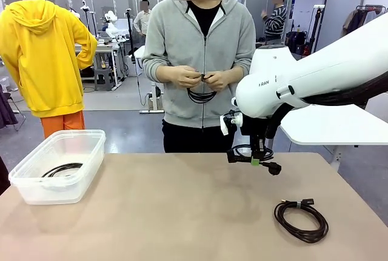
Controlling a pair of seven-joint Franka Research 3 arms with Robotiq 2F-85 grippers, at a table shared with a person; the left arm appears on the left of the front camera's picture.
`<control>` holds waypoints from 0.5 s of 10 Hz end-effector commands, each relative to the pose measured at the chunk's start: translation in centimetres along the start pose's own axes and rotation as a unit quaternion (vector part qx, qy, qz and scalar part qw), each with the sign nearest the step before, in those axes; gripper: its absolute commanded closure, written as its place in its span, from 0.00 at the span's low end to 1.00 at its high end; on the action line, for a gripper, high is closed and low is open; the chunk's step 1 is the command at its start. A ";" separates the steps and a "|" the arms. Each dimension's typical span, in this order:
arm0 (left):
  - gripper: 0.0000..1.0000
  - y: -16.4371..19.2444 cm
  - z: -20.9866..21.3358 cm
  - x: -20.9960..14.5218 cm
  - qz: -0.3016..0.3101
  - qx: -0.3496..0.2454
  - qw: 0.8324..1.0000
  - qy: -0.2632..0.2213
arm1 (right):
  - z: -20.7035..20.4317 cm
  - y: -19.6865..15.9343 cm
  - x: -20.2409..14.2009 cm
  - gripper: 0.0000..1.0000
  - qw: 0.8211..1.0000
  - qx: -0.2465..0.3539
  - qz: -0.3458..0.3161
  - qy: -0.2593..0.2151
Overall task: Organize and store the cables.
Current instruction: Place the Power Cable into the Organizing box.
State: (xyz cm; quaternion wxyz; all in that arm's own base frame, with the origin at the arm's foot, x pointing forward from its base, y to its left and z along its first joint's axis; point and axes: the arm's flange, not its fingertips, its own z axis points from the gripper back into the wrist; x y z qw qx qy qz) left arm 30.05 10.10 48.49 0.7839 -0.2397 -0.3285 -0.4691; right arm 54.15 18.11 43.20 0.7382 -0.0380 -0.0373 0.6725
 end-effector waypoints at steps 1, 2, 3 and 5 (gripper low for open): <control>0.00 0.0 0.0 0.1 -0.005 -0.006 1.000 -0.011 | -0.1 0.0 0.0 0.82 1.000 0.001 0.000 0.000; 0.00 0.0 0.0 0.1 -0.005 -0.006 1.000 -0.011 | 0.0 1.5 2.1 0.82 0.999 -0.010 0.023 -0.019; 0.00 0.0 0.0 0.1 -0.005 -0.006 1.000 -0.011 | 0.3 2.4 4.8 0.82 0.997 -0.024 0.037 -0.055; 0.00 0.0 0.0 0.1 -0.005 -0.006 1.000 -0.011 | -0.5 3.9 10.8 0.82 0.998 -0.019 0.053 -0.040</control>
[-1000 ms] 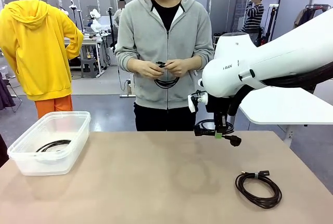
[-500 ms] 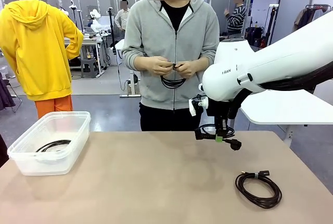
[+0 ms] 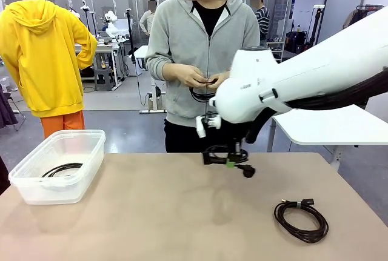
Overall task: Organize and store the cables.
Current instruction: Place the Power Cable into the Organizing box.
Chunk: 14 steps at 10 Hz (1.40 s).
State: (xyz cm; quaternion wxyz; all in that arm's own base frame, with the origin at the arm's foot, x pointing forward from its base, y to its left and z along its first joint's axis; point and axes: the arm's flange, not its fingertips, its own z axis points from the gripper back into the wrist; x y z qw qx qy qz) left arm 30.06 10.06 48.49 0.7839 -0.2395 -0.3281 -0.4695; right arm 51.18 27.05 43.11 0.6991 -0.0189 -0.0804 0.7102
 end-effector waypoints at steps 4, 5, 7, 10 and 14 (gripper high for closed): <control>0.00 0.1 0.0 0.0 -0.004 -0.006 1.000 -0.011 | -2.9 2.6 10.2 0.82 0.999 -0.034 0.022 0.026; 0.00 0.1 0.0 0.0 -0.004 -0.006 1.000 -0.011 | -3.8 3.1 10.8 0.82 0.998 -0.038 0.023 0.033; 0.00 0.1 0.0 0.0 -0.004 -0.006 1.000 -0.011 | -7.4 3.8 11.7 0.82 1.000 -0.018 0.020 -0.005; 0.00 0.1 0.0 0.0 -0.004 -0.006 1.000 -0.011 | -11.3 5.2 13.4 0.82 0.999 -0.011 0.035 0.010; 0.00 0.1 0.0 0.0 -0.004 -0.006 1.000 -0.011 | -10.9 6.3 13.6 0.52 0.999 0.018 0.036 0.019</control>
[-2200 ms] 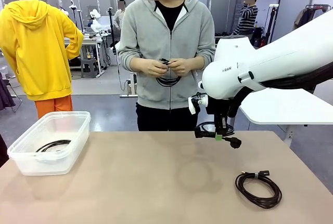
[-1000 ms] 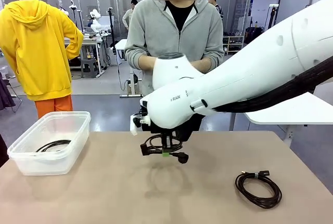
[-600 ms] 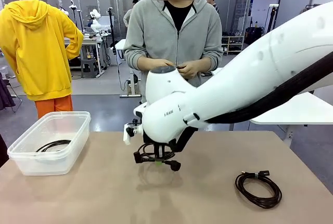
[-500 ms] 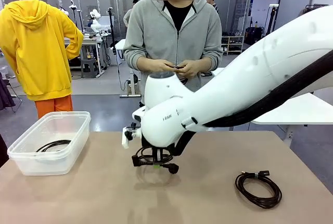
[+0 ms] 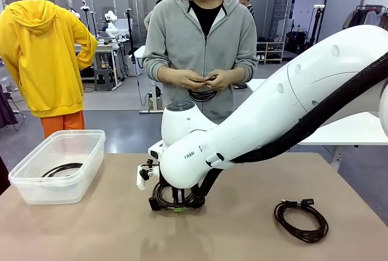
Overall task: Organize and store the cables.
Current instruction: Place the Power Cable into the Organizing box.
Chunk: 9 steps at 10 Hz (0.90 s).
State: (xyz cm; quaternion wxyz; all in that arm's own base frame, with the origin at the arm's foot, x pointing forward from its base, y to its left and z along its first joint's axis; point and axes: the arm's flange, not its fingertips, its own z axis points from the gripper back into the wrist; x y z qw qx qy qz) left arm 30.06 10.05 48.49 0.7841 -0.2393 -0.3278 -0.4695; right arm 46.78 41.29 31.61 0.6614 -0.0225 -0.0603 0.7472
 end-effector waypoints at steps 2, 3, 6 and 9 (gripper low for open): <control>0.00 0.1 0.1 0.0 -0.004 -0.006 1.000 -0.012 | 1.7 0.5 0.3 0.27 0.999 0.016 -0.029 0.006; 0.00 0.1 0.1 0.0 -0.004 -0.006 1.000 -0.012 | 2.0 0.5 0.3 0.16 0.999 0.023 -0.041 0.002; 0.00 0.1 0.1 0.0 -0.004 -0.006 1.000 -0.012 | 6.0 0.7 -1.7 0.00 0.997 -0.007 -0.073 -0.030; 0.00 0.1 0.1 0.0 -0.004 -0.006 1.000 -0.012 | 11.9 1.7 -8.7 0.00 0.987 0.006 -0.107 -0.122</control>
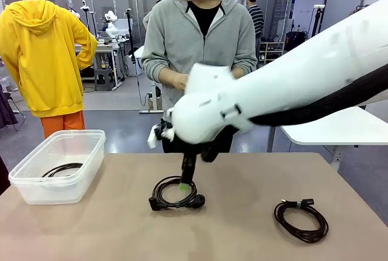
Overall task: Organize and store the cables.
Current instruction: Place the Power Cable into the Organizing box.
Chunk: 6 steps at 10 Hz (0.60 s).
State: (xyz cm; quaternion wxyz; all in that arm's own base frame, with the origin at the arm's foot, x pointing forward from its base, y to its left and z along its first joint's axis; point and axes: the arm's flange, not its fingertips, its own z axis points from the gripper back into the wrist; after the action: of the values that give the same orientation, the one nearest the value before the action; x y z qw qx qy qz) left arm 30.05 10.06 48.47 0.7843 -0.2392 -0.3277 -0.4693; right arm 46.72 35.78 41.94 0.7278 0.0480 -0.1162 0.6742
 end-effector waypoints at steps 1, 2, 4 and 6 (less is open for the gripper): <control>0.00 0.1 0.1 0.0 -0.005 -0.006 1.000 -0.012 | 4.1 1.5 -6.7 0.00 0.997 0.009 -0.026 -0.069; 0.00 0.1 0.1 0.0 -0.005 -0.006 1.000 -0.012 | 6.0 1.8 -9.8 0.00 0.996 0.007 -0.045 -0.080; 0.00 0.1 0.1 0.0 -0.005 -0.006 1.000 -0.012 | 9.6 3.8 -17.4 0.00 0.986 -0.025 -0.130 -0.105; 0.00 0.1 0.1 0.0 -0.005 -0.006 1.000 -0.012 | 12.6 5.5 -25.2 0.00 0.976 -0.053 -0.166 -0.134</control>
State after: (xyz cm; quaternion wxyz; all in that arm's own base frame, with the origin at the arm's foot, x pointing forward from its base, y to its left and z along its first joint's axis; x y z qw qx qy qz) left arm 30.06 10.07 48.45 0.7847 -0.2392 -0.3274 -0.4688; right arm 40.05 11.30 47.68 0.8137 0.1190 -0.2216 0.5240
